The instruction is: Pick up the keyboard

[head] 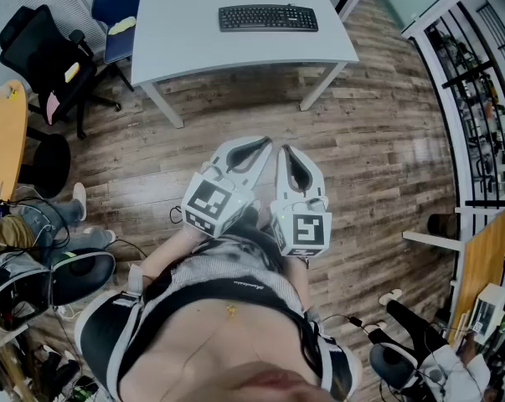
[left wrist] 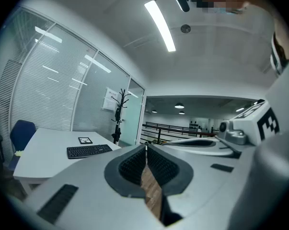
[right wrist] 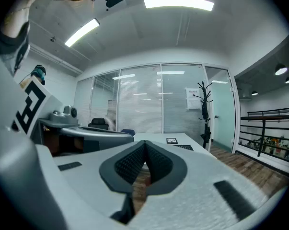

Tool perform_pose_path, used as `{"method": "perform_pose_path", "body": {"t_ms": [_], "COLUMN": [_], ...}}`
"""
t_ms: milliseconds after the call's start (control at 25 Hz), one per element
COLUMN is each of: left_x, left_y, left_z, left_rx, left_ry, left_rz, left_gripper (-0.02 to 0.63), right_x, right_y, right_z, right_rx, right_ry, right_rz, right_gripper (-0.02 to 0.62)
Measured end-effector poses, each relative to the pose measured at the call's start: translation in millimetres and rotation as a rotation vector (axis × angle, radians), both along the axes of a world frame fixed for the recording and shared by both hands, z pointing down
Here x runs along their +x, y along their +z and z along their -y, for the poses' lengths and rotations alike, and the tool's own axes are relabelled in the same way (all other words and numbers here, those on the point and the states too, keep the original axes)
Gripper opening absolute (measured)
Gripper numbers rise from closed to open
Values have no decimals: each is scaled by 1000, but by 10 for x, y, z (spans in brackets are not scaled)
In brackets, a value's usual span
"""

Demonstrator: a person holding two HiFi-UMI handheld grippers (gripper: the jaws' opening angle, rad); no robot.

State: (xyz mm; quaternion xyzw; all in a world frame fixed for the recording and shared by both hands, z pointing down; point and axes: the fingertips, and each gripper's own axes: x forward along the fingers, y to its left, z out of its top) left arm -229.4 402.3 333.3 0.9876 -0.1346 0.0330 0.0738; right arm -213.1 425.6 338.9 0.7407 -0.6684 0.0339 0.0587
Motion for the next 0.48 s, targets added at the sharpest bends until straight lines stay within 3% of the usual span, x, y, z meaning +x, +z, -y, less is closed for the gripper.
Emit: {"method": "perform_pose_path", "body": {"t_ms": [120,320,400,480], "left_x": [-31,-7,40,102], "left_y": [54,71,91,115], "left_z": [31,64,76,96], "left_rx": [25,-12,-24,-38], "left_ry": [-5,-14,-15,-13], "left_rz": [-26,-15,-18,-24], "left_gripper": [14,19,97,106], "right_x": [1,12,72,144], "right_y": [11,31,37,51], "right_z": [-2,32,45,71], "right_rx": [24,27,26,22], "right_ry": [13,-7,-11,-19], "right_rz": [5,19,20,26], "right_gripper": [5,49,53,67]}}
